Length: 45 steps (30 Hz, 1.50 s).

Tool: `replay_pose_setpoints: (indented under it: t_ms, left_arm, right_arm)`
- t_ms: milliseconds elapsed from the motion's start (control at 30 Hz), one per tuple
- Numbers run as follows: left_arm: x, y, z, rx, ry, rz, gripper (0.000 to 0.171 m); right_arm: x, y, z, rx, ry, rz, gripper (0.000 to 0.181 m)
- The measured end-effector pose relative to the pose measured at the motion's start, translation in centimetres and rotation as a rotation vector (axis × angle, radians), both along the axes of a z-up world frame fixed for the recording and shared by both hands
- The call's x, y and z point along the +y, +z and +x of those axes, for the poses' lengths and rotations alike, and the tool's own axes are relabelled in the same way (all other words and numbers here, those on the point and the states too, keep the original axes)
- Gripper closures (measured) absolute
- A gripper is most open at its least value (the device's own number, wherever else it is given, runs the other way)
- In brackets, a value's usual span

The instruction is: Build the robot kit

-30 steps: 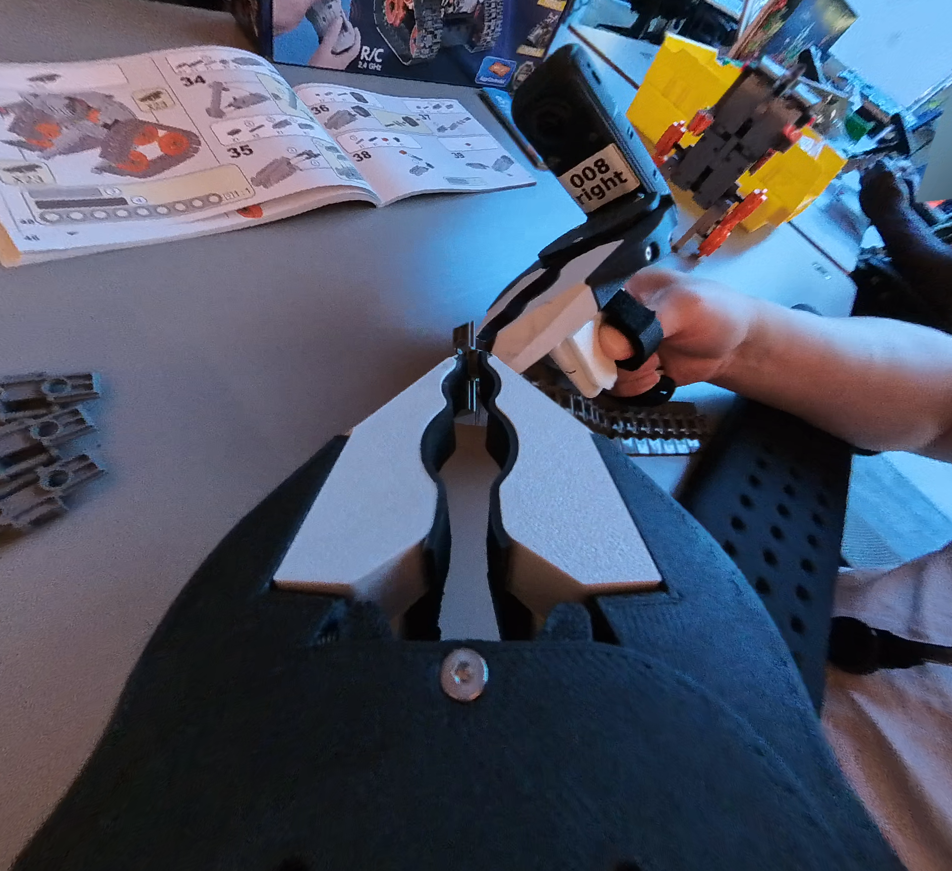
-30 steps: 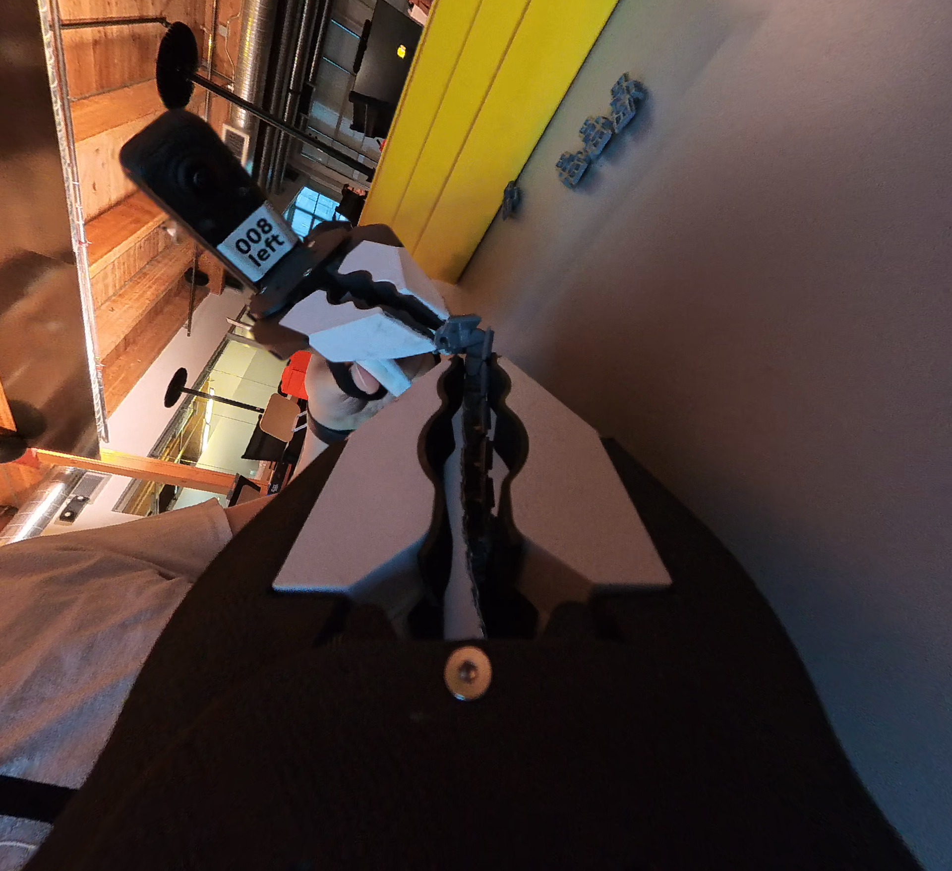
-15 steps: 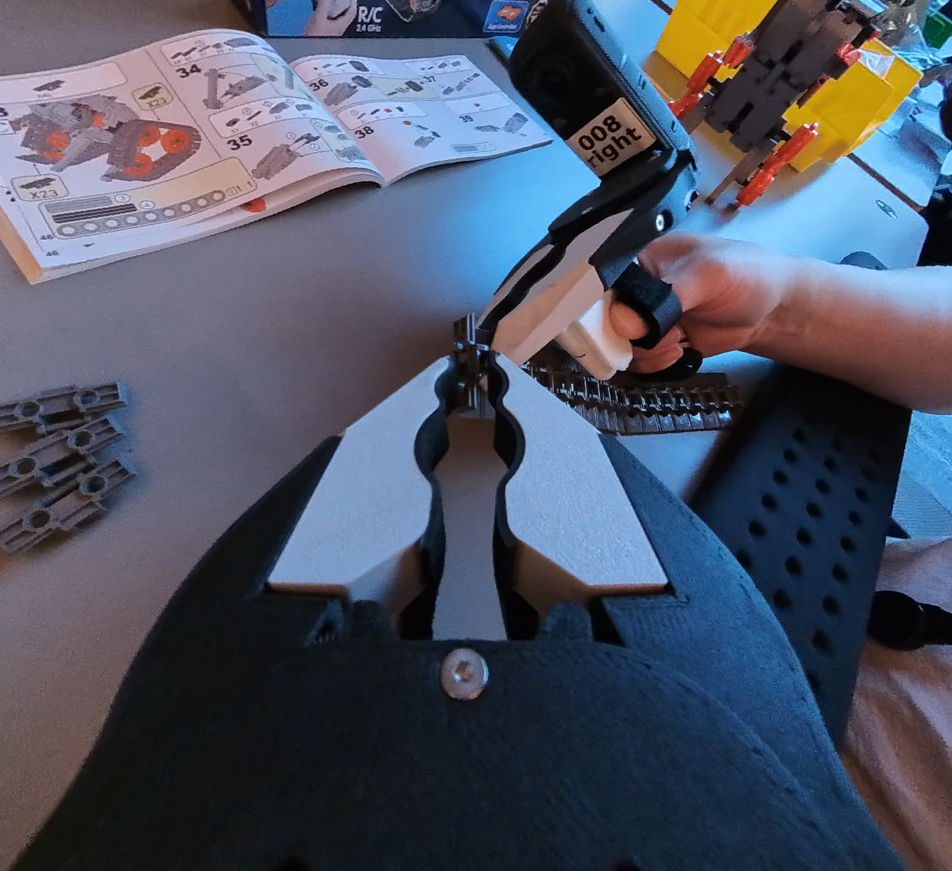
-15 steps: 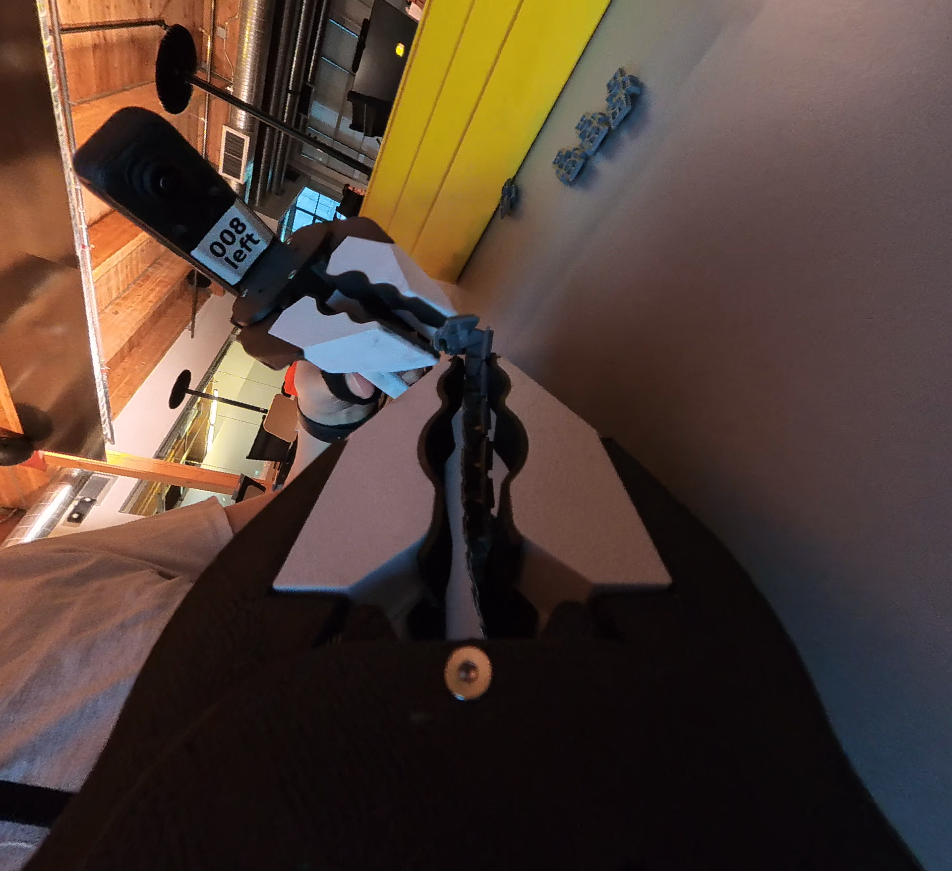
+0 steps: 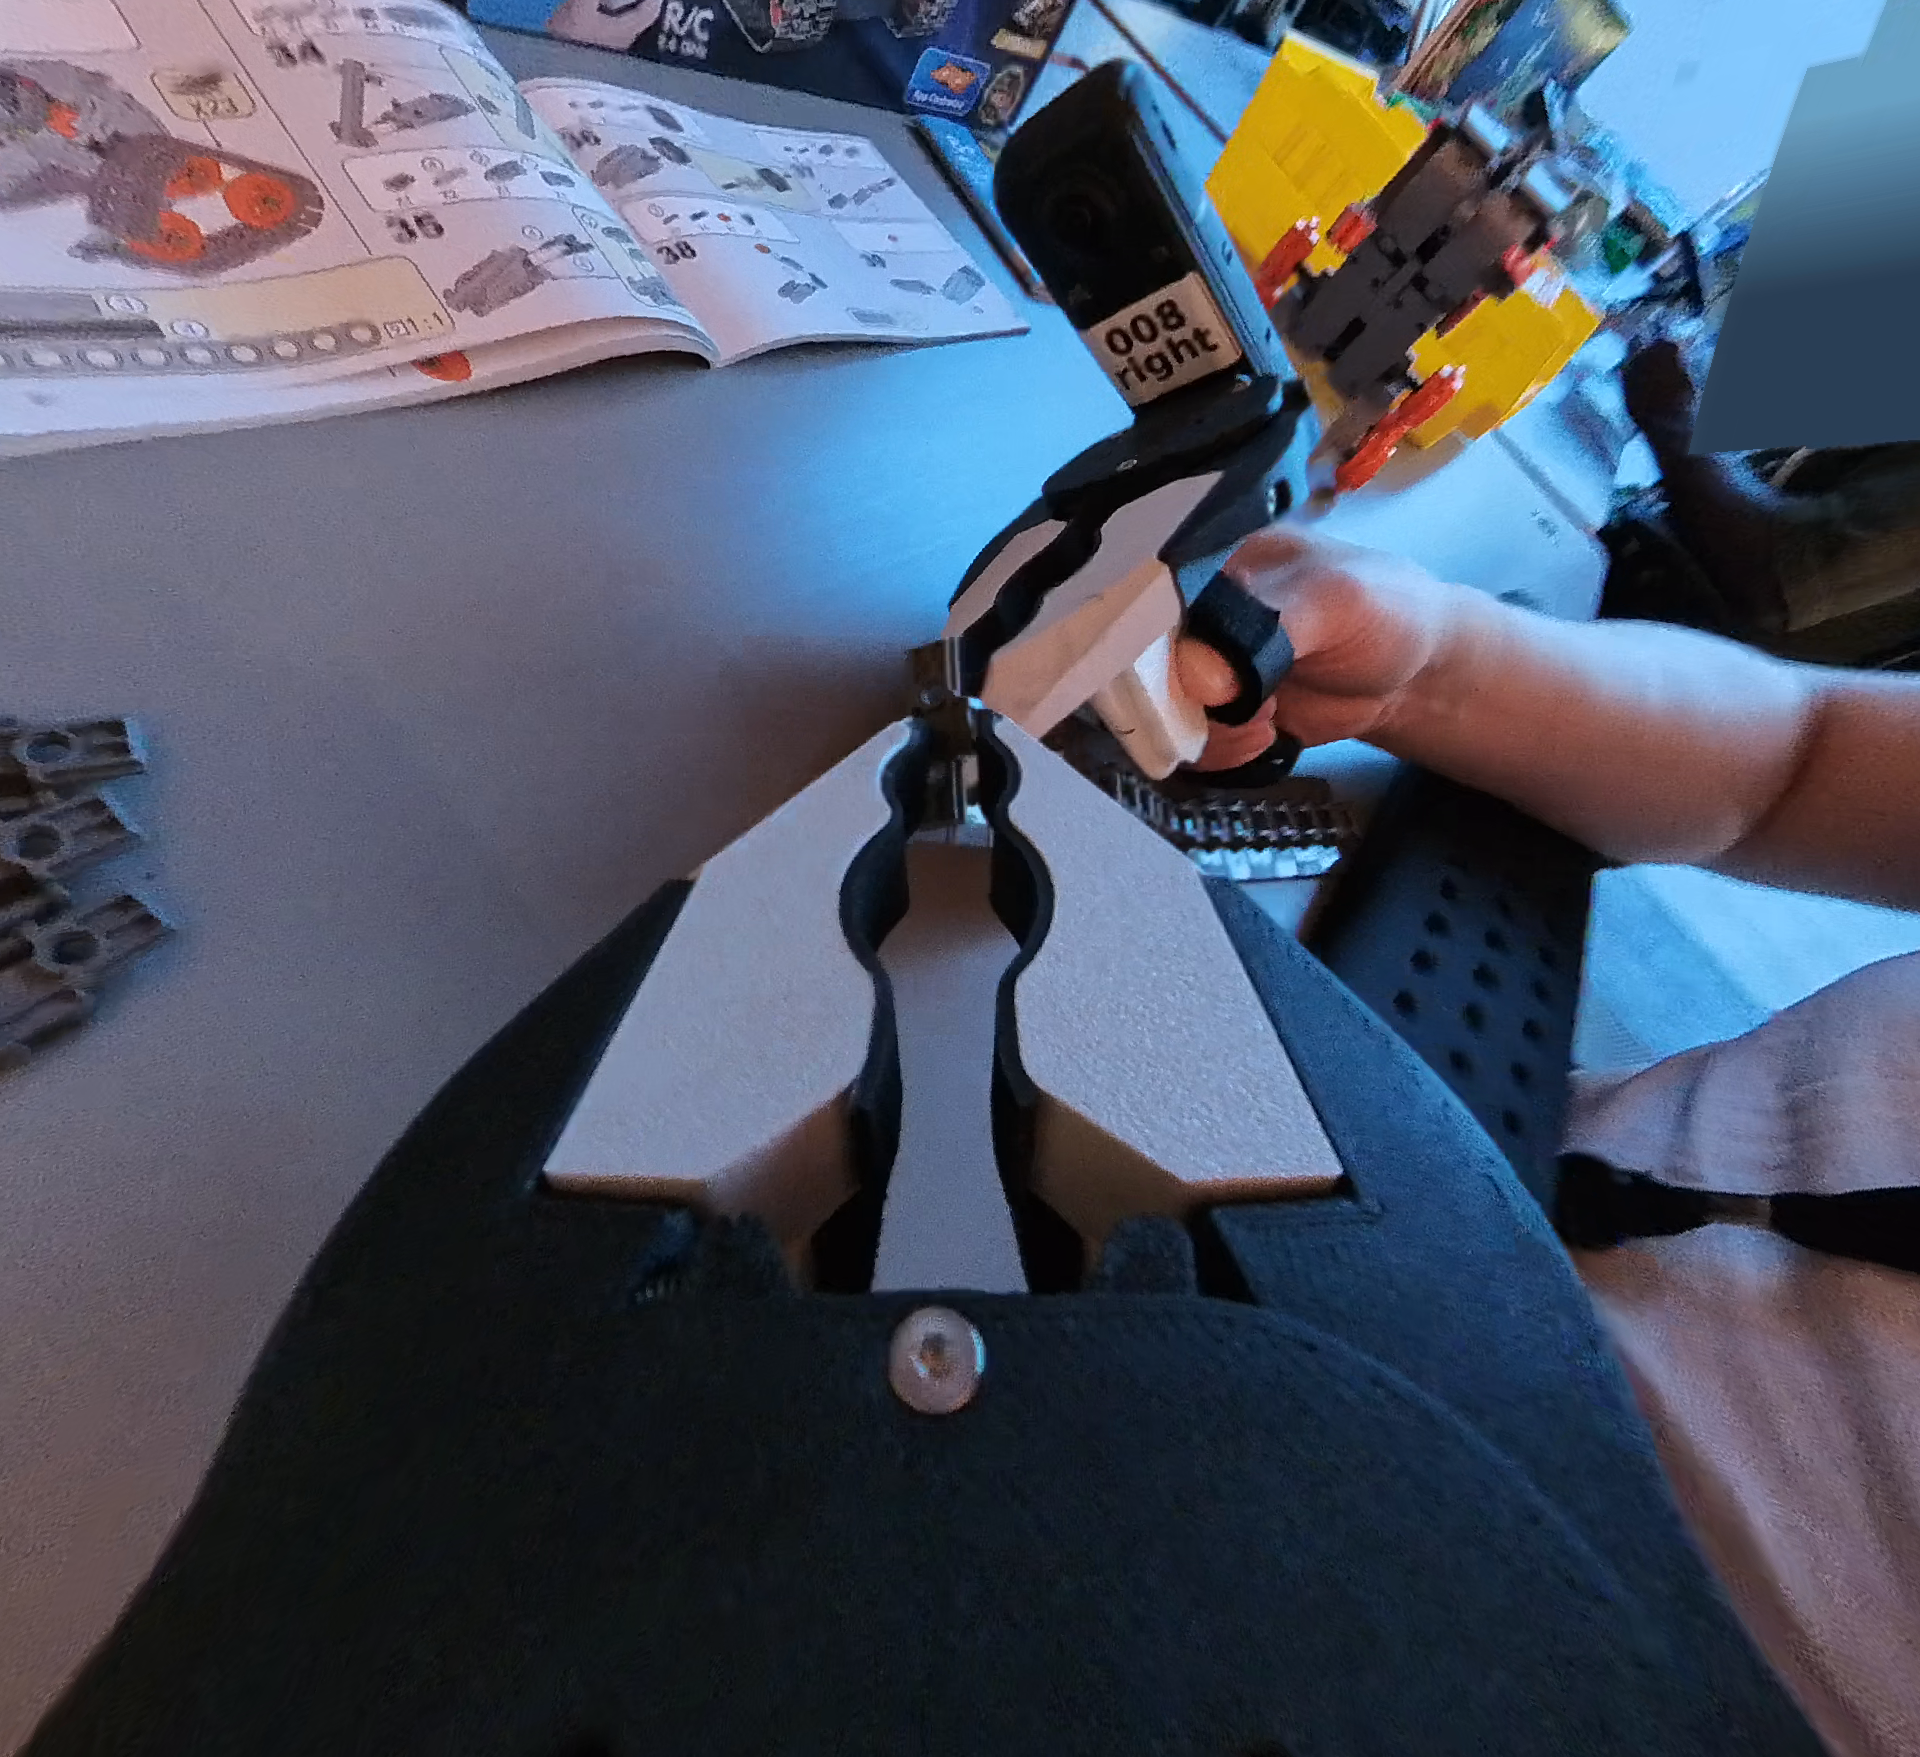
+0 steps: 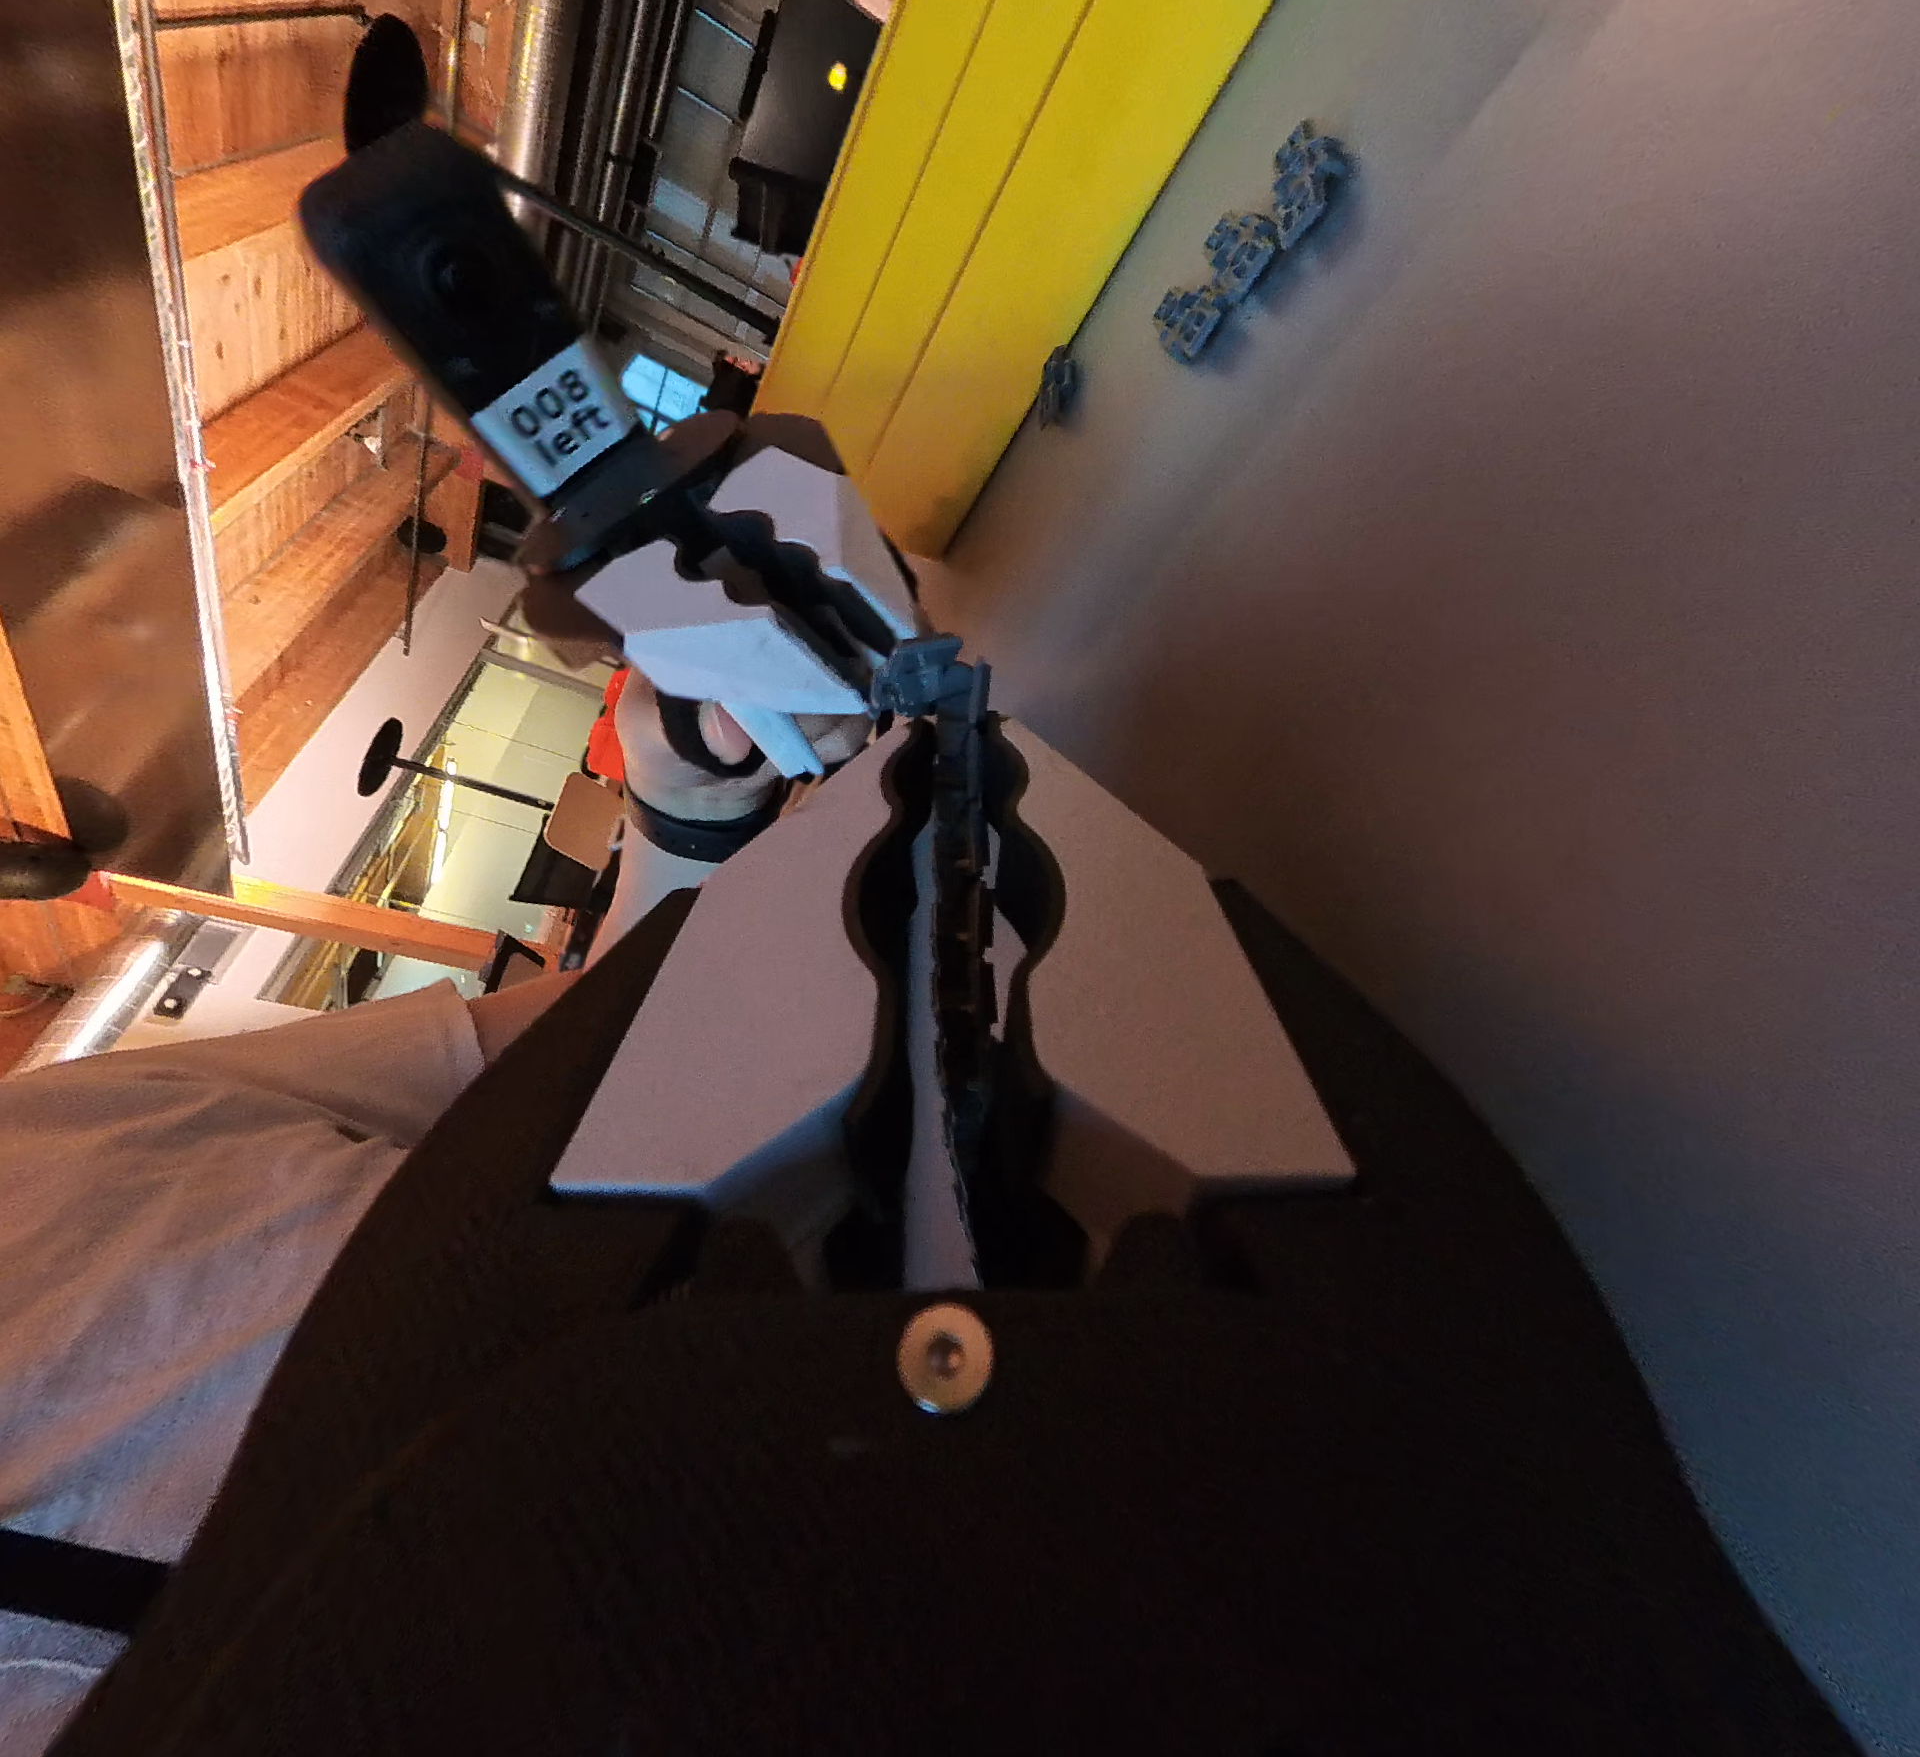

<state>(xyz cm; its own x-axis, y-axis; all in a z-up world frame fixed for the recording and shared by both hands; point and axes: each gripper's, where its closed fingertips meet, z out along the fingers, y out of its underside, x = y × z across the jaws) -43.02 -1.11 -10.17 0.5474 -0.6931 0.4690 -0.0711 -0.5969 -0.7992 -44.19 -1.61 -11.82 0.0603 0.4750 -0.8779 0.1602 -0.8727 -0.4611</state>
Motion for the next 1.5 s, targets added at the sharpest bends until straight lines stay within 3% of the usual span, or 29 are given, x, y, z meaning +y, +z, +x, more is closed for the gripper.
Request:
replay_pose_setpoints:
  t_ms: [133, 300, 467, 667, 833, 1300, 1500]
  left_arm:
    - [0.1, -0.1, -0.3, 0.119, 0.018, 0.09, 0.16]
    - [0.1, 0.2, 0.1, 0.056, 0.024, 0.065, 0.159]
    - [0.2, -0.5, 0.2, 0.135, 0.026, 0.106, 0.16]
    - [0.2, 0.2, 0.5, 0.047, 0.056, 0.102, 0.161]
    - [0.0, 0.7, 0.5, -0.111, 0.089, 0.075, 0.161]
    - [0.2, 0.5, 0.0, -0.064, 0.073, 0.097, 0.165]
    - [0.1, 1.2, 0.1, -0.169, 0.066, 0.057, 0.169]
  right_arm:
    - [0.4, 0.1, 0.2, 0.012, -0.016, -0.015, 0.175]
    - [0.3, 0.0, 0.1, 0.003, -0.015, -0.008, 0.174]
    - [0.2, -0.1, 0.1, -0.009, -0.008, -0.001, 0.174]
    - [0.3, 0.6, 0.3, 0.019, -0.021, 0.042, 0.174]
    - [0.1, 1.0, 0.4, 0.04, -0.013, 0.058, 0.175]
    - [0.3, 0.4, 0.3, 0.034, -0.014, -0.034, 0.174]
    - [0.2, 1.0, 0.4, 0.049, -0.012, 0.04, 0.176]
